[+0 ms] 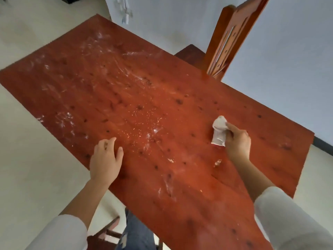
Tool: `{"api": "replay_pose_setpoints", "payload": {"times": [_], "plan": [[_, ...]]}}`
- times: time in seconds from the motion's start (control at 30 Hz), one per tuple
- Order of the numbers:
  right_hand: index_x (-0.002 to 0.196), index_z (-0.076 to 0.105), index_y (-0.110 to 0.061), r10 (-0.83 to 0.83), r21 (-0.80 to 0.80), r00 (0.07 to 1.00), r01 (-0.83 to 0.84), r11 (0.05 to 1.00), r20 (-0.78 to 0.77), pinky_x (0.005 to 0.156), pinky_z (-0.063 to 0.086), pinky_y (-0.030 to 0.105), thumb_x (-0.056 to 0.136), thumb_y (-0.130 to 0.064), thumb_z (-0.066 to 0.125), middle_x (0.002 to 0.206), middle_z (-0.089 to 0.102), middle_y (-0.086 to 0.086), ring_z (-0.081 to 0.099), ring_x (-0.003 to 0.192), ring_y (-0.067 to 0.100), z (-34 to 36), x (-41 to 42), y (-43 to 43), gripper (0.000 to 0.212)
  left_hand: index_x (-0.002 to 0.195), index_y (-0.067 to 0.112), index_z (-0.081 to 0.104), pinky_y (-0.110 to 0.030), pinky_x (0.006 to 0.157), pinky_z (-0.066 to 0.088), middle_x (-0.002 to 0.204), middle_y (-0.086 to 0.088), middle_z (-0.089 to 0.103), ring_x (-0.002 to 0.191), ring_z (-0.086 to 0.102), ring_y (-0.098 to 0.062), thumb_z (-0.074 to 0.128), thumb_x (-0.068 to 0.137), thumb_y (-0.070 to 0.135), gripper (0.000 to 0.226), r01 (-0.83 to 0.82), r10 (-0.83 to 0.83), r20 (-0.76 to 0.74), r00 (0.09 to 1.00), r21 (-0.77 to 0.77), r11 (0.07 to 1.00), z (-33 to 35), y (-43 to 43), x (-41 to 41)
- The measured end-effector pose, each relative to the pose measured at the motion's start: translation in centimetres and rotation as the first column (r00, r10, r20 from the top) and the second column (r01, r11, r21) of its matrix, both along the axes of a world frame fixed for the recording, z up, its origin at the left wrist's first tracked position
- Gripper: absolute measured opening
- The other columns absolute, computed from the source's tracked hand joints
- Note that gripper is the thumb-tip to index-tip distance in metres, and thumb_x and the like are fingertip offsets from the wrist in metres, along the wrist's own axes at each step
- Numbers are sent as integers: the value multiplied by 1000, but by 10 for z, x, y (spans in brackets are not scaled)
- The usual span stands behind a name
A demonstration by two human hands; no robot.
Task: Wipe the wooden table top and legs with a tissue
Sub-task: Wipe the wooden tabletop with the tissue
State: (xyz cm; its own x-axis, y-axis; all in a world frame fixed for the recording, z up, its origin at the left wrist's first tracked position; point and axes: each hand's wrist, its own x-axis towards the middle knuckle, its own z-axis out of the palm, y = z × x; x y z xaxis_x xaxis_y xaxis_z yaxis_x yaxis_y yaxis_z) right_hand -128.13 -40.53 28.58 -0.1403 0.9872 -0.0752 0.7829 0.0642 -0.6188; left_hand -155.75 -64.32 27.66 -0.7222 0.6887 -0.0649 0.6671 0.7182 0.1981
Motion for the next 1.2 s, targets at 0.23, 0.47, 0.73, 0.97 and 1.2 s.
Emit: {"api": "replay_pose_setpoints", "payload": {"times": [0.23,0.47,0.73,0.97,1.2], "plan": [[123,61,-14,-4,-8,992,5,1000,127,71,47,37,84,5,49,112,60,19,54,89,37,-25,-110,-77,45,144,-1,27,-49,110,21,149,-28,25,139,24,-41,24,89,63,84,342,-352,-8,936,-222,913,-18,22,-90],[110,68,-18,207,-123,973,-219,968,-104,61,45,26,83,4,48,88,66,11,59,74,24,-11,-189,-100,40,136,-5,39,-50,110,20,142,-33,34,133,34,-44,17,85,66,91,412,-408,73,910,-267,871,-22,40,-111],[130,54,-29,-256,-189,930,309,932,263,70,39,31,93,-16,37,124,52,17,54,86,32,-6,-110,15,43,129,-11,46,-52,106,32,132,-40,41,126,41,-49,18,84,66,93,443,-436,111,893,-393,806,-12,48,-114],[105,65,-18,378,74,870,-421,904,317,65,49,29,68,5,71,128,57,3,56,75,27,-46,-199,-58,44,131,-9,44,-52,104,34,135,-39,38,128,38,-49,18,83,66,93,389,-382,97,919,-376,841,-17,50,-109],[103,72,-8,257,-22,951,-265,964,-174,71,48,19,77,13,51,89,68,8,58,75,8,7,-196,-55,40,129,-9,45,-52,103,35,134,-40,39,127,40,-49,16,83,68,95,379,-368,105,924,-391,839,-16,52,-108]]}}
